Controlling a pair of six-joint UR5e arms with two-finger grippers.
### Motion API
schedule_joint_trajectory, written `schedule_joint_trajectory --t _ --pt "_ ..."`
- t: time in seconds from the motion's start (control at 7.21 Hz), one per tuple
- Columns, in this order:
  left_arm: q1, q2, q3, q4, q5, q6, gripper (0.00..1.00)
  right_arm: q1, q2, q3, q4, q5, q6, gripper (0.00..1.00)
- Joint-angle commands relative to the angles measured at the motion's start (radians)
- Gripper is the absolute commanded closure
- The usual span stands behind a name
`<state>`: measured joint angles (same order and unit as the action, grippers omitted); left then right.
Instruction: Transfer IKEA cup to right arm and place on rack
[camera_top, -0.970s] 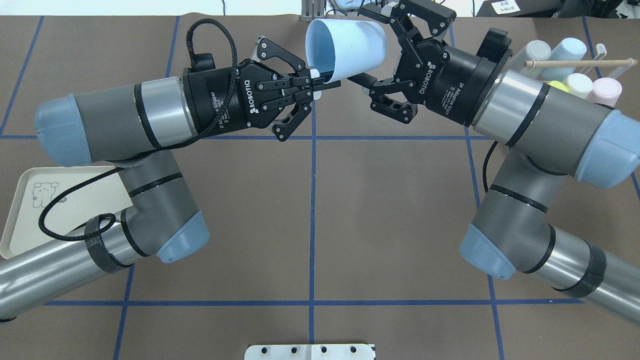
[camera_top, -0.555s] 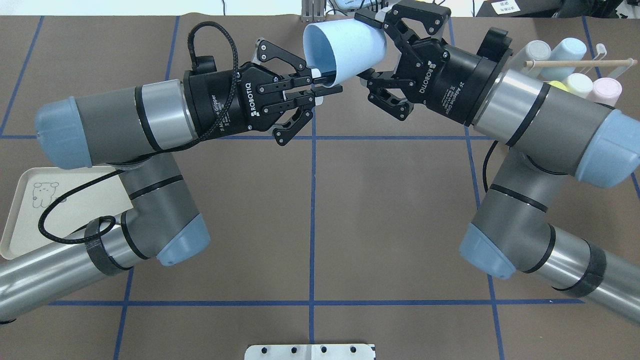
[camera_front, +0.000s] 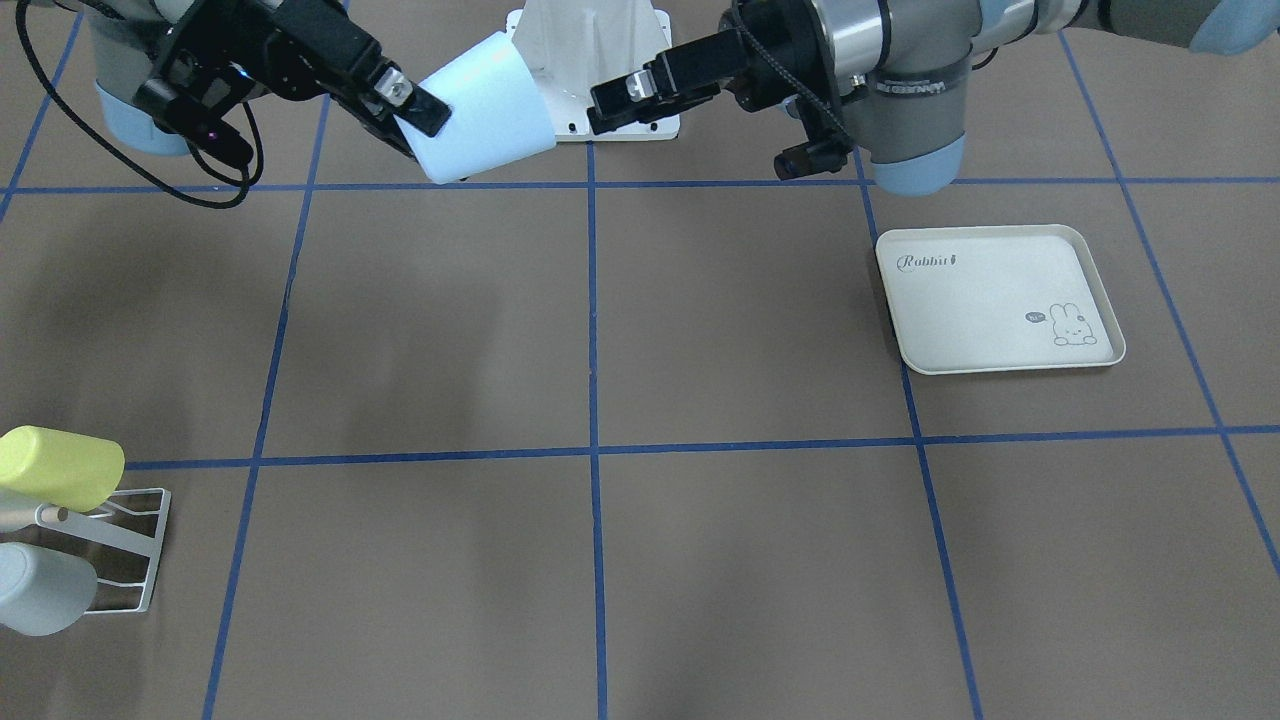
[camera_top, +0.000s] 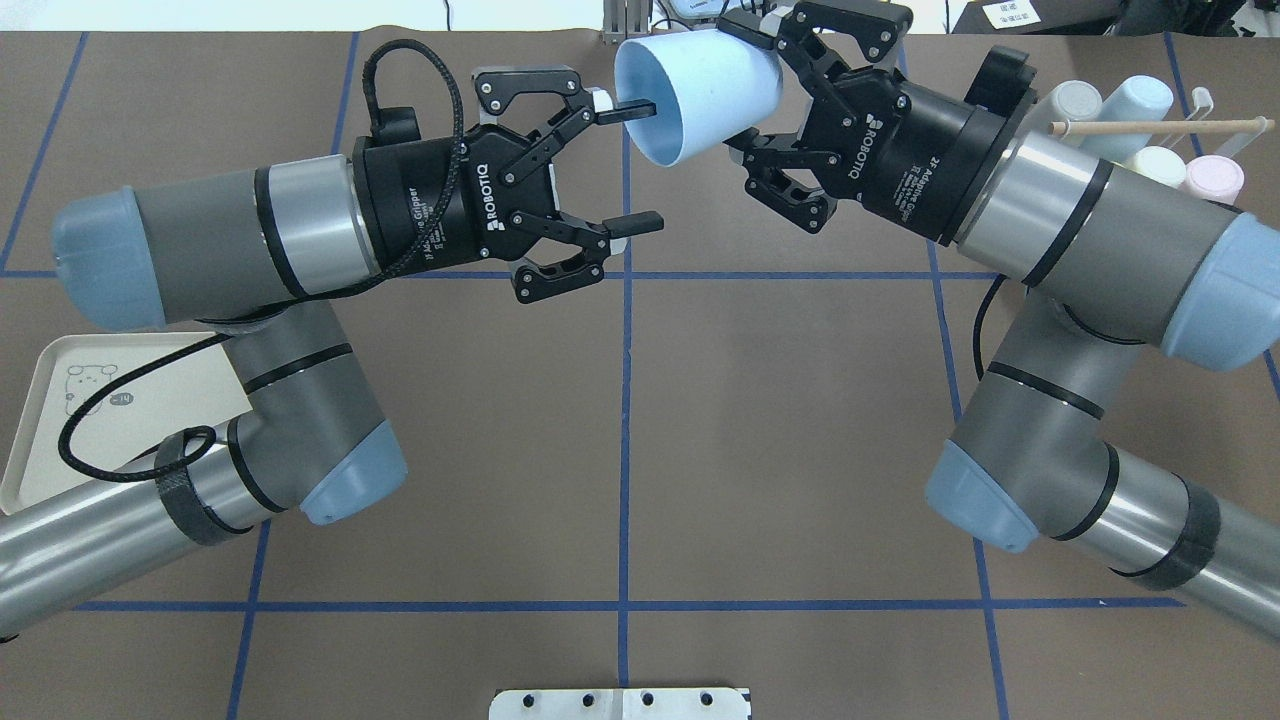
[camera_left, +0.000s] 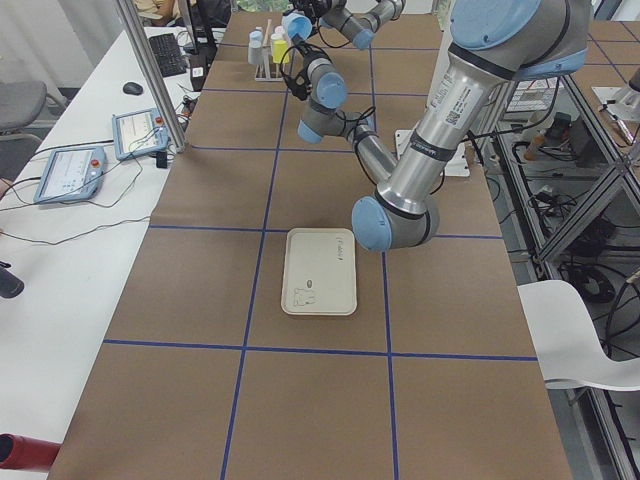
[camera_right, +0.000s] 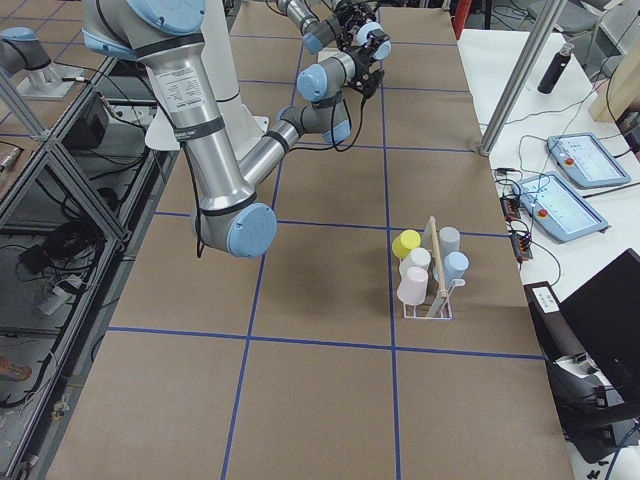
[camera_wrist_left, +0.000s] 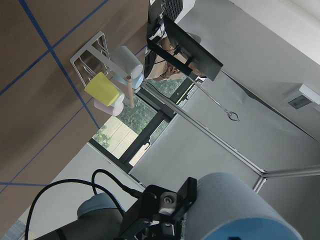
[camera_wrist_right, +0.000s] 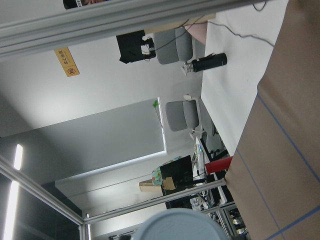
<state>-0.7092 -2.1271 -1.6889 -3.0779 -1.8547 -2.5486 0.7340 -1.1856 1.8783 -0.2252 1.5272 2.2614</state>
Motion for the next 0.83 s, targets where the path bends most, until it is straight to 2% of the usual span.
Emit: schedule_joint_trajectory --t 0.0,0.14,0.42,0.55,0.69 --pt "-0.143 0.106 0.003 0.043 -0.178 0.234 0.0 0.076 -0.119 -0.001 -0.026 0.005 -0.304 0.88" --pt "-0.206 0.14 0.02 0.1 -0.257 0.393 0.0 0.115 -0.156 -0.002 -0.073 0.005 -0.457 0.88" --pt "-0.298 0.237 0.026 0.264 -0.3 0.731 0.0 0.242 -0.164 -0.037 -0.265 0.005 -0.746 0.83" --pt "-0.34 0.26 0.026 0.388 -0.329 0.939 0.0 0.293 -0.157 -0.094 -0.31 0.004 -0.923 0.83" --pt "-0.389 0.282 0.023 0.498 -0.33 1.106 0.0 0.333 -0.157 -0.16 -0.31 0.005 -1.013 0.84"
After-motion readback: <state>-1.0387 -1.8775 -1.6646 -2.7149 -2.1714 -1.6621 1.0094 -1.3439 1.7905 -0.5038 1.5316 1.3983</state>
